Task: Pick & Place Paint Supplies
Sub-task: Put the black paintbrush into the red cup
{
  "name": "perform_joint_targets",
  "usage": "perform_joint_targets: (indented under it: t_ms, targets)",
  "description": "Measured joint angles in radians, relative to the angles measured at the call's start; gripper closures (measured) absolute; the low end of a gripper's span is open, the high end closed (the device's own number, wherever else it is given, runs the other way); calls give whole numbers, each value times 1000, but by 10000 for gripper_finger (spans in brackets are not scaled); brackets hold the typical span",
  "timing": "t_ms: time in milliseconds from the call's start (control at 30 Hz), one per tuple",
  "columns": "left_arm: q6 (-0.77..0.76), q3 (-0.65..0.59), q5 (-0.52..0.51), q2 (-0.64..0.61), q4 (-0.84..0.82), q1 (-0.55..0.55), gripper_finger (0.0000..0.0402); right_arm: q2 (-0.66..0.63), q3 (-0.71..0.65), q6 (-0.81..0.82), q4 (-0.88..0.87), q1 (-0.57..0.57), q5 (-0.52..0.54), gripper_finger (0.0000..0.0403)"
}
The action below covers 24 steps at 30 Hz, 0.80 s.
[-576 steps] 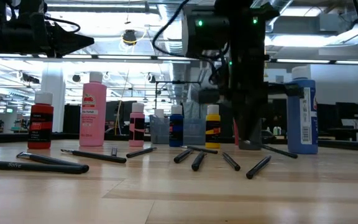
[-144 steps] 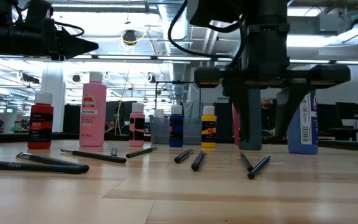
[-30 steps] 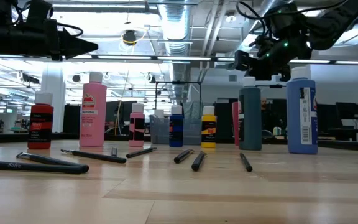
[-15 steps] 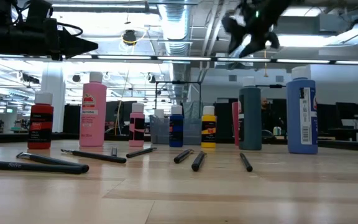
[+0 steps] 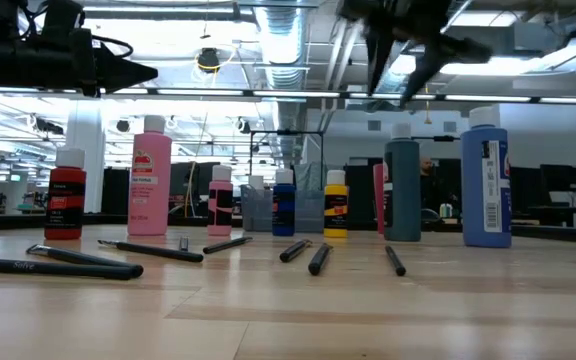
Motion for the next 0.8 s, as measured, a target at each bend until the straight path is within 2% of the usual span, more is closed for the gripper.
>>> perform_joint_targets:
  t_ms: [133, 267, 800]
  targets:
    - [0, 0, 0, 2, 1, 0, 399, 118, 0, 134, -7, 37, -108, 204]
    - [0, 0, 0, 6, 0, 0, 399, 214, -1, 143, 11, 29, -219, 200]
    - [0, 0, 3, 18, 2, 0, 399, 397, 0, 64, 195, -4, -355, 213]
